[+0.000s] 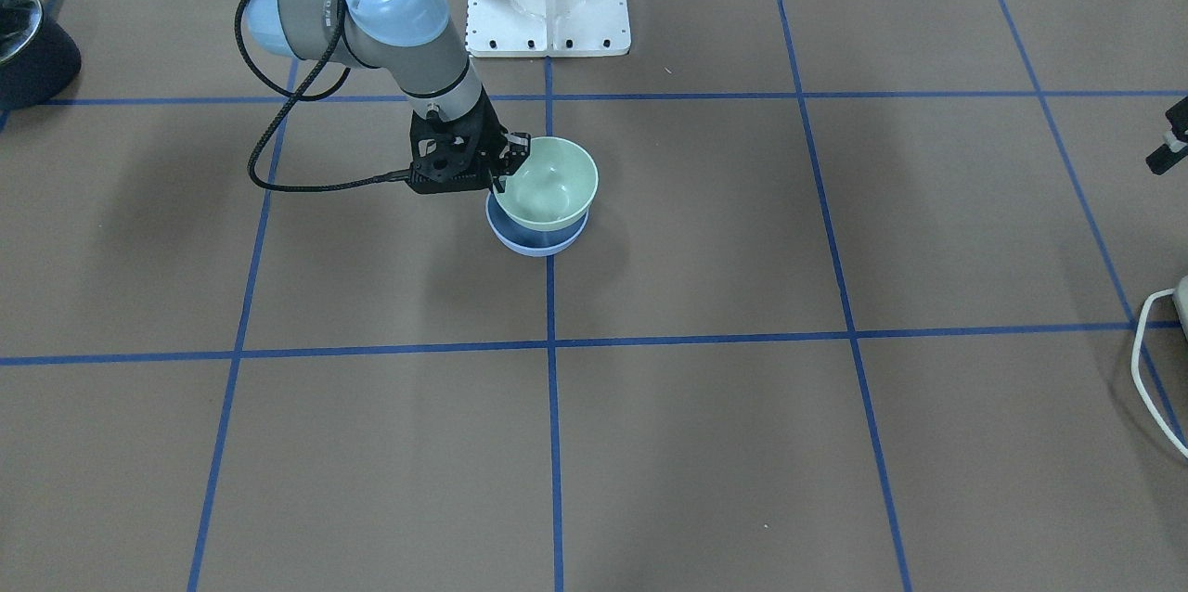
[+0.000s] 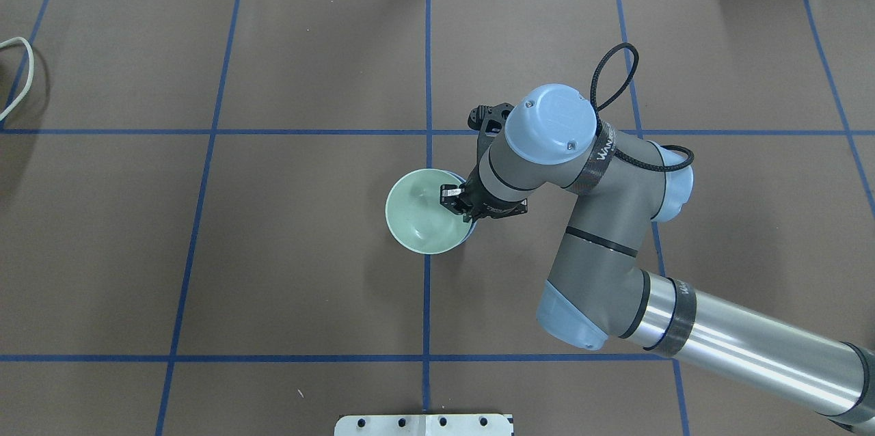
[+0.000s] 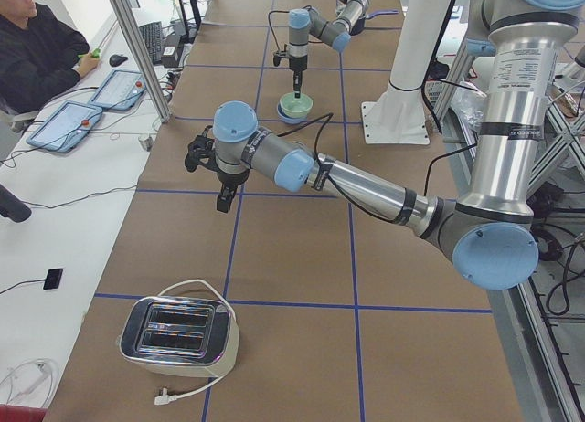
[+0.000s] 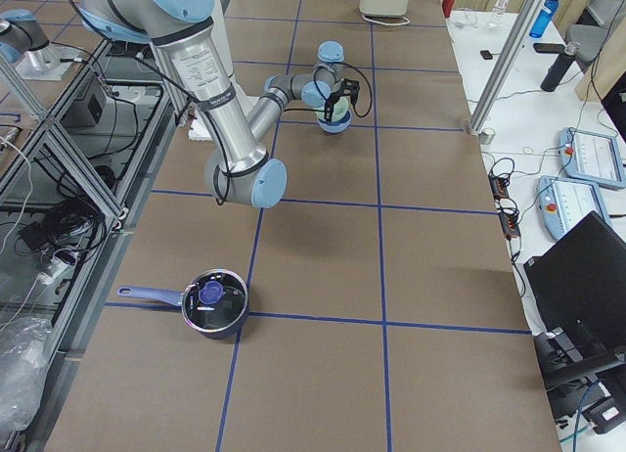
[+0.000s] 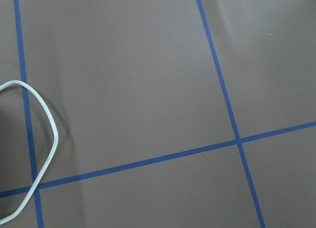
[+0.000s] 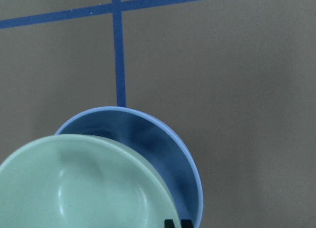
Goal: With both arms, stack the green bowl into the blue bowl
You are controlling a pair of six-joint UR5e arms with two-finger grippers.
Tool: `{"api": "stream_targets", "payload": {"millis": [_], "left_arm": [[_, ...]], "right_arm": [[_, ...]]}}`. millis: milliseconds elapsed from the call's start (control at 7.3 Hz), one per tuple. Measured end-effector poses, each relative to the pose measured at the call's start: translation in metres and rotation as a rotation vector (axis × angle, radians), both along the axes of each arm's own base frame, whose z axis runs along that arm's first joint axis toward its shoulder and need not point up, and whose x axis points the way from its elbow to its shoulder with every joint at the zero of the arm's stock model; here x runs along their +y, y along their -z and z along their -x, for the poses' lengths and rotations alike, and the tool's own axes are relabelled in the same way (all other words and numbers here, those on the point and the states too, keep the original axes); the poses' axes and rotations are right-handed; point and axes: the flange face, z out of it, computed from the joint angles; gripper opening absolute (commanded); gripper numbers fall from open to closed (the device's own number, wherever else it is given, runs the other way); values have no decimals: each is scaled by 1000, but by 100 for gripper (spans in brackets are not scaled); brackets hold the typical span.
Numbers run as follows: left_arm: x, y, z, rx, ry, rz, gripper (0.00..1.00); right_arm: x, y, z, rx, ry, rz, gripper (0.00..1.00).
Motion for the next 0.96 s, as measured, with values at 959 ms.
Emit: {"api": "stream_targets", "payload": {"millis": [959], "left_arm": [[1, 2, 1, 1, 1, -5, 98]], "right_arm": [[-24, -13, -6, 29, -27, 9, 0]]}}
